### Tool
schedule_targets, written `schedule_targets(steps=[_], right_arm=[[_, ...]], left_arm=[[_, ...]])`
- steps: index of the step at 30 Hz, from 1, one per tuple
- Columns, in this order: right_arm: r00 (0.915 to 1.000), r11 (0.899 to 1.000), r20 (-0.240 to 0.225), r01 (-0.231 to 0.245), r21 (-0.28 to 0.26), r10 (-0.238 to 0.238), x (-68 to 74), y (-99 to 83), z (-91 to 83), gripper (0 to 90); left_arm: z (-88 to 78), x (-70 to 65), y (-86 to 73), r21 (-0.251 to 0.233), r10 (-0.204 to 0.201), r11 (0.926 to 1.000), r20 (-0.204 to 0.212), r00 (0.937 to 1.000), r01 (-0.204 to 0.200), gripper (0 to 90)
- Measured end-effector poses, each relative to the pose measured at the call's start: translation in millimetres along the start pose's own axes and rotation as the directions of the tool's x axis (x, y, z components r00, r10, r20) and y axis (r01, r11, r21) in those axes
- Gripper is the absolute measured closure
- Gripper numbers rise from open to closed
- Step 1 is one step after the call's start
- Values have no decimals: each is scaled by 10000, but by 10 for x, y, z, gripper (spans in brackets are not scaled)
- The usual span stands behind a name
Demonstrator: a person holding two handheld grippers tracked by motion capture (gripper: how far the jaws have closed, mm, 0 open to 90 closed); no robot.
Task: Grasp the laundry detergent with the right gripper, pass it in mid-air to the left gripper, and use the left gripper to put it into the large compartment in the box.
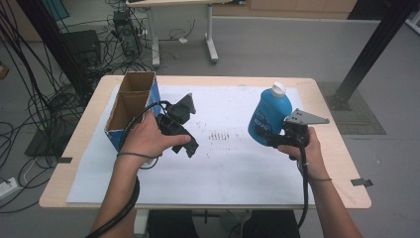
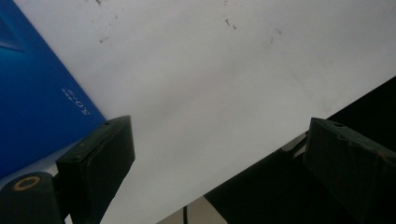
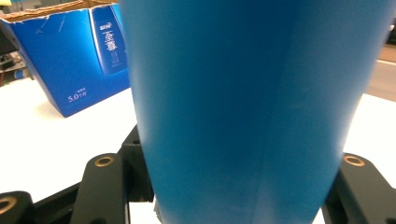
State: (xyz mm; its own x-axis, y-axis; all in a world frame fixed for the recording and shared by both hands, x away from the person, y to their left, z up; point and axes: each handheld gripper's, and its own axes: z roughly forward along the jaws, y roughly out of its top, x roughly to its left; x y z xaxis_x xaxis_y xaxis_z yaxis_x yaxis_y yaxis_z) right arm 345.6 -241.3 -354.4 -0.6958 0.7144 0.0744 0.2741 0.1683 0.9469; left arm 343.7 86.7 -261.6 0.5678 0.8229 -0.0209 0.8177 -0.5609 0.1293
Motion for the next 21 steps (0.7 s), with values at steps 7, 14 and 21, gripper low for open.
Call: schedule_targets(steps=[7, 14, 21], right_arm=[[9988, 9999, -486, -107, -133, 100, -48, 76, -9, 399], [9958, 9999, -912, 11, -115, -21, -64, 145, 10, 399], [9891, 9999, -1467, 104, -62, -112, -68, 212, 44, 399]], left_arm=[[-234, 7, 45, 89, 1021, 9947, -12, 9948, -1021, 92], [-488, 13, 118, -47, 1782, 9840, -195, 9838, -1783, 91], [-685, -48, 197, -61, 2676, 9635, -240, 9632, -2678, 91]])
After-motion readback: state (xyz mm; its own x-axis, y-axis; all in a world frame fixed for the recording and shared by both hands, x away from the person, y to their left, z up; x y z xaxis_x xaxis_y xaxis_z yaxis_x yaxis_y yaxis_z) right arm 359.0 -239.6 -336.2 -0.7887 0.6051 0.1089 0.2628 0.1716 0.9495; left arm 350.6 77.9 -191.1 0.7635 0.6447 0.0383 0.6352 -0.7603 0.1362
